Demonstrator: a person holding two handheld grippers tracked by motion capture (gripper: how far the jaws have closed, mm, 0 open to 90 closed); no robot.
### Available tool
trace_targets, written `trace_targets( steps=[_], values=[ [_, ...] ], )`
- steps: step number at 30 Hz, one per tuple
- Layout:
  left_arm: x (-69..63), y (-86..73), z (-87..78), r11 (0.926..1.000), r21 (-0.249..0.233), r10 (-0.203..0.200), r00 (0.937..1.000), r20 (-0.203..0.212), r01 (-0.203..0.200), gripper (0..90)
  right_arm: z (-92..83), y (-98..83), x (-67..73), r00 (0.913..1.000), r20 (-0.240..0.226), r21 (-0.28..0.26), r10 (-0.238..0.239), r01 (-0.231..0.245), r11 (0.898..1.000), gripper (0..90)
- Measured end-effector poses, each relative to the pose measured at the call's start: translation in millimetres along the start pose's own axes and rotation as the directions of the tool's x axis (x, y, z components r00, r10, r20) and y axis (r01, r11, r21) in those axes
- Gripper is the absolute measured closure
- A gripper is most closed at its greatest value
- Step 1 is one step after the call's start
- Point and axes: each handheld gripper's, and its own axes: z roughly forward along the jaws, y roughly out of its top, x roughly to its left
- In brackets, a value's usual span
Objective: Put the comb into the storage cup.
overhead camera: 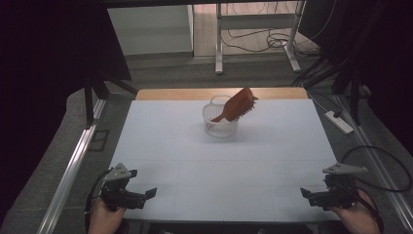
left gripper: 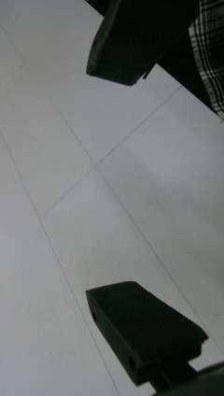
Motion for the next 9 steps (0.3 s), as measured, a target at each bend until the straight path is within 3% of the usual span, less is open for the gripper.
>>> trace_targets(
  steps=[9],
  values=[
    [1.5, -0.9, -2.1, 0.9999, -0.010, -0.013, 0.9999, 0.004, 0.013, 0.0, 2.8, -0.2, 1.3, 0.9999, 0.002, 0.047, -0.014, 0.014, 0.999, 0.0]
  ],
)
